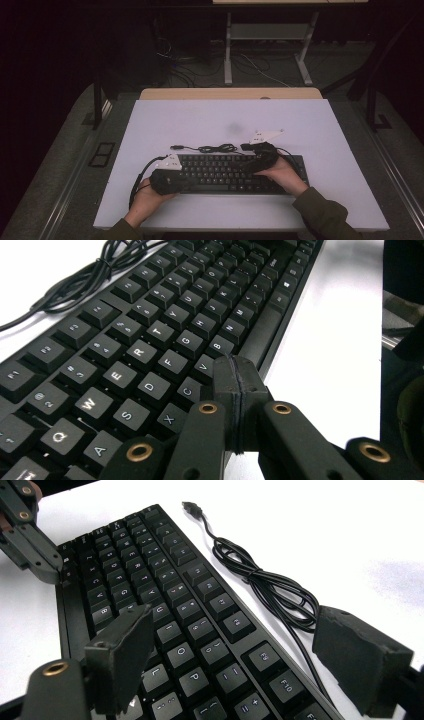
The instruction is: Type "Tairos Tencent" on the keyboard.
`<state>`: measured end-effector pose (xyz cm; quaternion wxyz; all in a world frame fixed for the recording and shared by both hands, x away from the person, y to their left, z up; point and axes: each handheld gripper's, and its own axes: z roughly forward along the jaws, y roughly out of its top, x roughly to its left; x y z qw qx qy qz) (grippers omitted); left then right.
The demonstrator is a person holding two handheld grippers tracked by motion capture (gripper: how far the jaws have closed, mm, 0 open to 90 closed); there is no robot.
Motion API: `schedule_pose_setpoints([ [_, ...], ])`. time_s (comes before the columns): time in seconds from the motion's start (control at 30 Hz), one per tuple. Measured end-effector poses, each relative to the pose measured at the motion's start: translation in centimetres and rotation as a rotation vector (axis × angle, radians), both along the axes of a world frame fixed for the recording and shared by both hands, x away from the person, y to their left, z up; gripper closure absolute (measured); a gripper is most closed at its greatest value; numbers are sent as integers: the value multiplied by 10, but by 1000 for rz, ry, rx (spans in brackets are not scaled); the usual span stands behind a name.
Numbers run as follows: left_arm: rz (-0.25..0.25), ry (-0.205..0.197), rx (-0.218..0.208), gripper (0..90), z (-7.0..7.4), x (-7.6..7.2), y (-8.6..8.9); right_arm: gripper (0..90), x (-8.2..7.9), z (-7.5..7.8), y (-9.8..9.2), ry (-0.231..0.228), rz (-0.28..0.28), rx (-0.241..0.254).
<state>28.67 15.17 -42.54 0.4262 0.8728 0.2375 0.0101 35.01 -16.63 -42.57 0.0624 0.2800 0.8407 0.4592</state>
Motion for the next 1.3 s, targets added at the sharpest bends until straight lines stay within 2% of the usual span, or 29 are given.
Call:
schedule_pose_setpoints([
  [0.3,-19,8,21,892,-6,1,-4,164,0,-1,1,-4,-4,-6],
  [0.87,-15,8,34,893,-9,2,-5,165,1,-1,0,-7,-7,-5],
  [0.93,-20,4,55,893,-10,2,-6,165,0,-1,0,-7,-7,-5],
  [1.3,-17,1,34,893,-8,2,-5,165,0,-1,1,-6,-6,-5],
])
